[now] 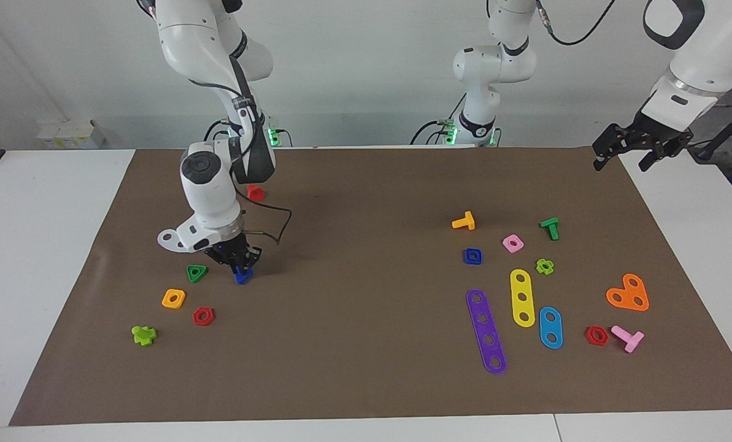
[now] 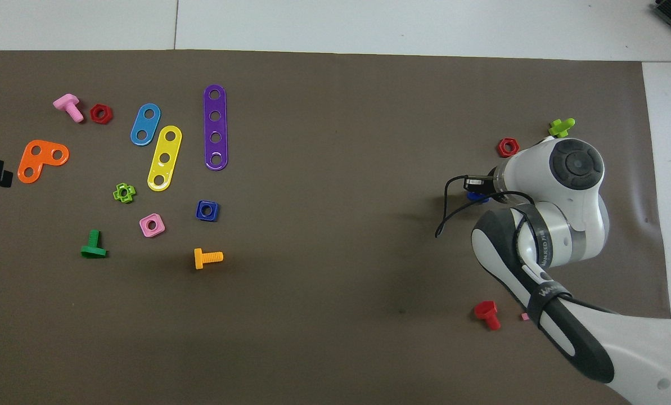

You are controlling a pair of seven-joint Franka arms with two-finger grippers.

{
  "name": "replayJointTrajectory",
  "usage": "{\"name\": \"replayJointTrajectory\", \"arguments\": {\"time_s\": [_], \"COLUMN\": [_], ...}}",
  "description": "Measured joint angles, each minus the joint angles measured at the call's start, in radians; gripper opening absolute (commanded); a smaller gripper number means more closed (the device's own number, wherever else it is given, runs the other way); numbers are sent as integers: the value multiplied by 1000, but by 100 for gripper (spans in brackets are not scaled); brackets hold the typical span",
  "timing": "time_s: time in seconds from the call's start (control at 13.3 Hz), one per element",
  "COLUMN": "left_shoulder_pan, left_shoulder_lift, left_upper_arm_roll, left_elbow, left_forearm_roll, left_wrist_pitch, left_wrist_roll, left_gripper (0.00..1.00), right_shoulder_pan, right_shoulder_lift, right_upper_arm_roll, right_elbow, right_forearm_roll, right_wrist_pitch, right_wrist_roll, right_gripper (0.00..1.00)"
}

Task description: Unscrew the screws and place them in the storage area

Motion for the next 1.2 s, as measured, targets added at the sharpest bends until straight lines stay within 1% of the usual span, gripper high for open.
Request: {"name": "replayJointTrajectory", "arguments": {"time_s": [0.15,0.22,0.45,0.6,0.82,1.05,1.2], "left_shoulder_pan": [-5,-10,-16,-18,-20,-21,-21], "left_shoulder_lift": [-2,-6,-22,-28,-34,-35,-35], "left_upper_arm_roll": [0,0,0,0,0,0,0], "left_elbow": [-7,-15,-56,-66,-70,-71,-71], "left_forearm_roll": [0,0,0,0,0,0,0], "left_wrist_pitch": [0,0,23,27,31,35,36], "left_wrist_roll": [0,0,0,0,0,0,0], "left_gripper": [100,100,100,100,100,100,100], "right_shoulder_pan": [-1,-2,-3,-5,-14,-41,-65], "right_shoulder_lift": [0,0,-11,-50,-137,-225,-260], "right_upper_arm_roll": [0,0,0,0,0,-2,-4], "right_elbow": [-1,0,22,57,136,205,285], "right_forearm_roll": [0,0,0,0,0,26,52], "right_wrist_pitch": [1,2,6,-40,-195,-347,-479], "right_wrist_roll": [-1,-1,-2,-3,-10,-83,-121], "right_gripper": [92,97,98,98,98,100,100]}}
